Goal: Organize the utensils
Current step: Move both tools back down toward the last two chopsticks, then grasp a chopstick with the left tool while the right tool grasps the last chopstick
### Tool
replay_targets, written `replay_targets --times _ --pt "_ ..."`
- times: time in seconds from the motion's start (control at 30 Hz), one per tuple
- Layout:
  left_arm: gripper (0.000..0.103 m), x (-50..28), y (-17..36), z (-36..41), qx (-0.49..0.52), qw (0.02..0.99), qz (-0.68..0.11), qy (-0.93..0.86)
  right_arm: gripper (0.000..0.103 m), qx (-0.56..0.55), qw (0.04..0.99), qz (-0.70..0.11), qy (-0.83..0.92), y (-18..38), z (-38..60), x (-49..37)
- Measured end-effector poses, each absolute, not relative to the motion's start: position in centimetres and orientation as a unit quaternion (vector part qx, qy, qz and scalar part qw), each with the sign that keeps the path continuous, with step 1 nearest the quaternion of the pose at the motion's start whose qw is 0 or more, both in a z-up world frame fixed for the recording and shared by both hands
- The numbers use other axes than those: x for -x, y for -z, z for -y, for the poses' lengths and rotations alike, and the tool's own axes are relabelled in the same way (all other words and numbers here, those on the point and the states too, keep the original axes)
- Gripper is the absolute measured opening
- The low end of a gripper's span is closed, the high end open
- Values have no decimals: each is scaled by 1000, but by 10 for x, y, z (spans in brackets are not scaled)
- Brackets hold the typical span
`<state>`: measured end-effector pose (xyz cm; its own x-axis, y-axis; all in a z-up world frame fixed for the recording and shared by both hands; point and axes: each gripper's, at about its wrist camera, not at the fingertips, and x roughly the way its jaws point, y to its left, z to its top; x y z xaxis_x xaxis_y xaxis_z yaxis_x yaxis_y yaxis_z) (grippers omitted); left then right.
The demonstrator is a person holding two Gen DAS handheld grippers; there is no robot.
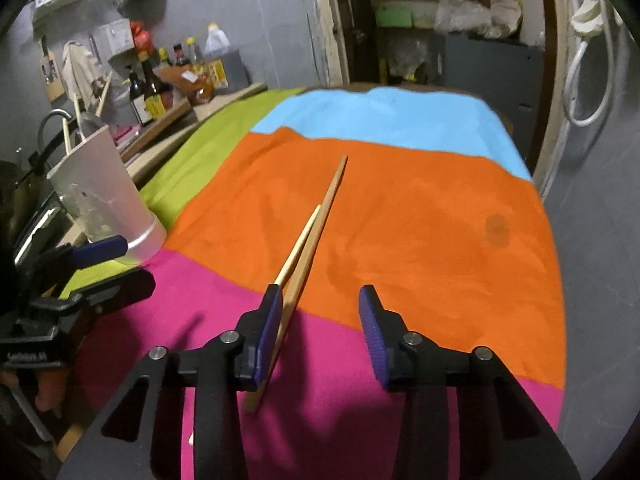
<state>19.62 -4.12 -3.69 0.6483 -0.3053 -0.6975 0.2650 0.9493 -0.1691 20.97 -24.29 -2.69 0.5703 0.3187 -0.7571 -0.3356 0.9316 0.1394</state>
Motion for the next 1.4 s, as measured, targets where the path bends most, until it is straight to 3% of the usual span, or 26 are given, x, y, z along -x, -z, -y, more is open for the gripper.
replay_targets --times 0.27,0.37,0.43,0.6,0.83,1.07,1.13,1.4 --pt "55 -199 36 46 28 896 -407 177 29 27 866 -464 -184 37 228 -237" --pt "52 -203 35 51 36 887 -417 193 23 27 864 -470 -178 38 229 -246" --pt "52 -206 34 55 39 882 -423 204 12 19 865 -470 -174 37 233 -250" --pt "43 -221 35 74 40 865 -444 230 6 19 875 -455 -166 30 246 -246" --pt "25 -252 49 100 33 837 -483 253 5 -3 872 -464 -153 31 280 -246" --pt "16 -274 52 109 33 831 -494 252 6 -41 869 -461 -176 27 289 -254" --pt "7 -278 54 109 32 833 -496 245 6 -48 866 -463 -182 28 288 -260" --pt "3 -281 54 90 55 841 -496 209 9 -97 849 -476 -206 32 280 -293"
